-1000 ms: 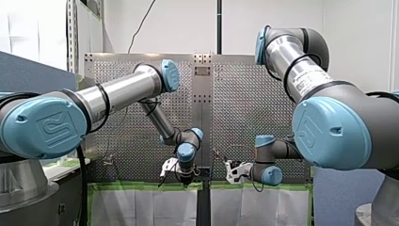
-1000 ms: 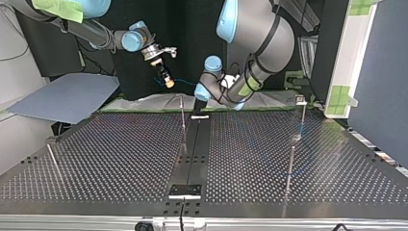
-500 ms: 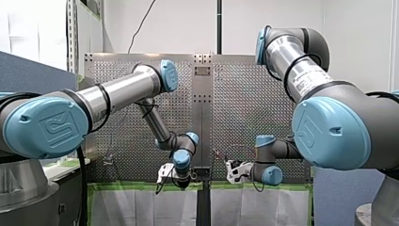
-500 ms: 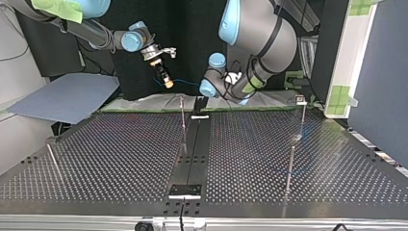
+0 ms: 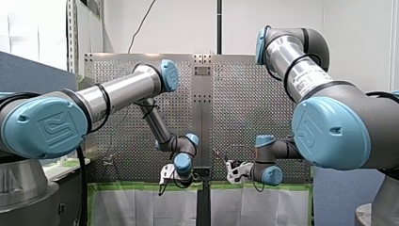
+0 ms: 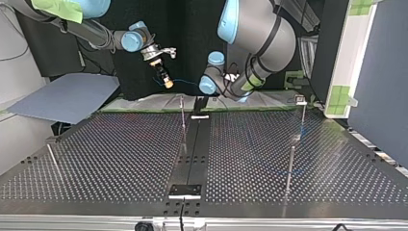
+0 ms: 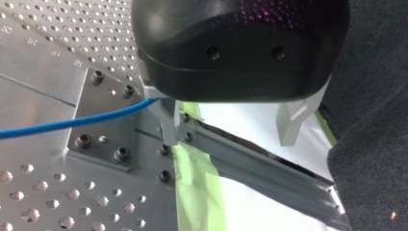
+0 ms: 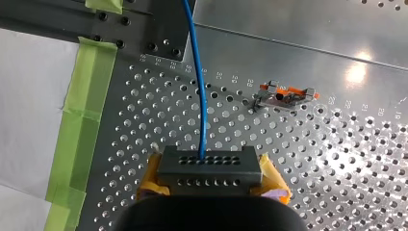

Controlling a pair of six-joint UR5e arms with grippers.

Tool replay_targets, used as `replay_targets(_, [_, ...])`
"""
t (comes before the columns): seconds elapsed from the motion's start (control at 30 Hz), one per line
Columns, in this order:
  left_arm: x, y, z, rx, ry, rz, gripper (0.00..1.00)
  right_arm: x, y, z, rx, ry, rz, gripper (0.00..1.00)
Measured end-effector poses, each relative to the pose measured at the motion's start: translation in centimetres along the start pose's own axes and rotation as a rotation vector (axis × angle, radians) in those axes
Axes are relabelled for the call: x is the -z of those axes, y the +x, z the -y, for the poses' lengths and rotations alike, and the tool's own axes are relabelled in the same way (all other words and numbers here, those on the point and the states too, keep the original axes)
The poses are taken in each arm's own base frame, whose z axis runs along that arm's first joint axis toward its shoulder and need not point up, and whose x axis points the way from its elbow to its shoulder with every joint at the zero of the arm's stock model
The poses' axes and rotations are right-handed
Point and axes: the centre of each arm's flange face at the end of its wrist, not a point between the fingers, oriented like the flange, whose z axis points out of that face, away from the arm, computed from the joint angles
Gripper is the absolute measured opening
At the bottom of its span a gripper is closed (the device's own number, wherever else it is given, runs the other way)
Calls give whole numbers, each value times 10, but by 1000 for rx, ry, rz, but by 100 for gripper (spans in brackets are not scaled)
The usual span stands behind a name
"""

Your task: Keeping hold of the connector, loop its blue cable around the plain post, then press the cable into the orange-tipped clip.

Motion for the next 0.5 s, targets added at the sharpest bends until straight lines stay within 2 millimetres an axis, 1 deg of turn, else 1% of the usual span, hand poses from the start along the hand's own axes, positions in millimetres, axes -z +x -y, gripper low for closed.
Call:
replay_targets(0.2, [4, 0, 0, 2, -29, 49, 100, 0, 0, -1, 1, -1, 0, 0])
replay_targets(0.37, [13, -13, -9, 33, -43, 98, 100, 0, 0, -1, 0, -3, 2, 0])
replay_targets(0.5, [19, -10, -12, 51, -41, 114, 100, 0, 0, -1, -1, -2, 3, 0])
